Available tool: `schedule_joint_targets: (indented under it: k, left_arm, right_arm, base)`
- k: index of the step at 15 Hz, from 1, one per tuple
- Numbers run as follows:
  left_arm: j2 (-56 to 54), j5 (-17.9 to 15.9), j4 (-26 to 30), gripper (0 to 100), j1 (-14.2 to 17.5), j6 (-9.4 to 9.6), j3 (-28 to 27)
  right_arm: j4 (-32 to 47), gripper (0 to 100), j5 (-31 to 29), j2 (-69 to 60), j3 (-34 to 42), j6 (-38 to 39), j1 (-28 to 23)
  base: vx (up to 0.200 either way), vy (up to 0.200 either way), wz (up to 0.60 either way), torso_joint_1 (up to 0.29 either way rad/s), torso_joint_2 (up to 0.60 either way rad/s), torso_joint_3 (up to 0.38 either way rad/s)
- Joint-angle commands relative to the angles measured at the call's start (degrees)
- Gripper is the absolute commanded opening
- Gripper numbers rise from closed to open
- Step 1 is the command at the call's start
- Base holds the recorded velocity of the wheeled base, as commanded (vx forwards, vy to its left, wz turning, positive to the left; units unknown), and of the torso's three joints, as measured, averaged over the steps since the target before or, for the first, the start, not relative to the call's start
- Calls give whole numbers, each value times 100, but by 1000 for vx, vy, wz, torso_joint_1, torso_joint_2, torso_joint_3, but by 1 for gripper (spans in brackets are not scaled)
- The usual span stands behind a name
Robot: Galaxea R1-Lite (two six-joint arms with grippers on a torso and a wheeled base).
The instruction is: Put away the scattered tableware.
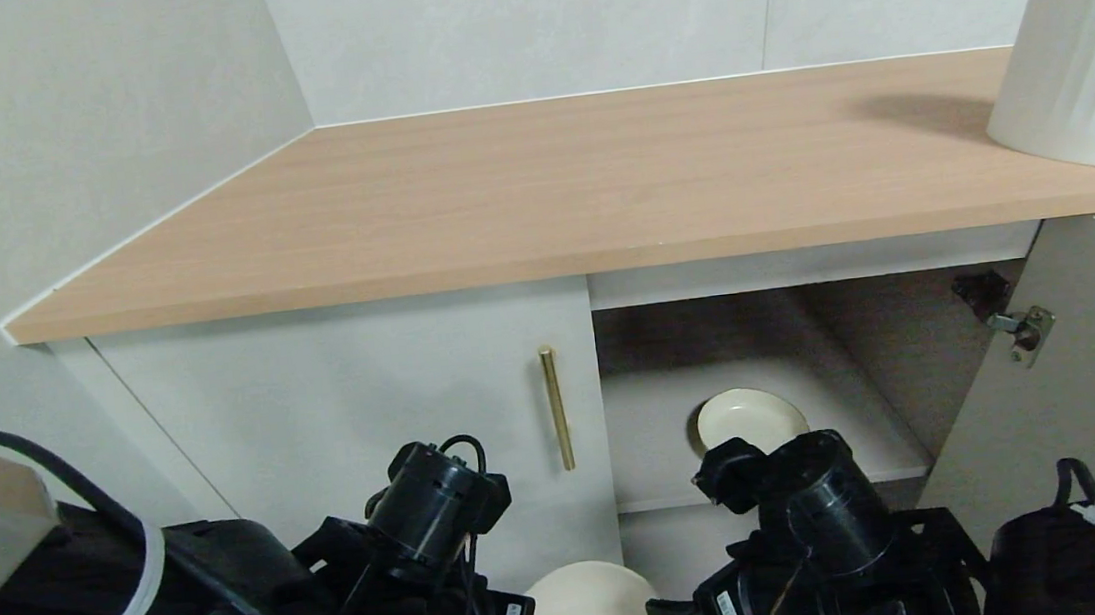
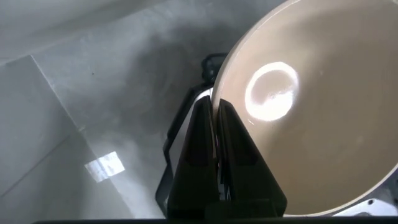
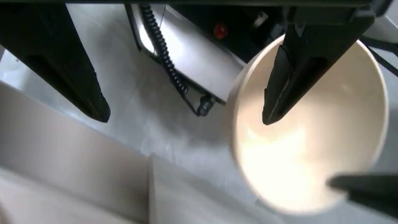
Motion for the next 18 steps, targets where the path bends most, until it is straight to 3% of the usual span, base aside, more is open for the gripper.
schedule_joint_targets:
  k: [1,8,9,18]
  left_arm:
    - [4,38,-1,0,-16,-31,-34]
    - [12,152,7,0,-59,-31,-25]
    - [4,161,7,0,-59,-31,-25]
    - [4,196,7,0,-95,-23,-16]
  right_arm:
    - [-10,100,-17,278,-28,-48,21]
    - [-274,100,-35,516,-28,-48,12]
    - [-274,0,-26,516,-28,-48,12]
    - [-344,0,-26,524,-28,-48,-6]
  base:
    - [0,0,0,0,0,0]
    - [0,0,0,0,0,0]
    - [0,0,0,0,0,0]
    - [0,0,0,0,0,0]
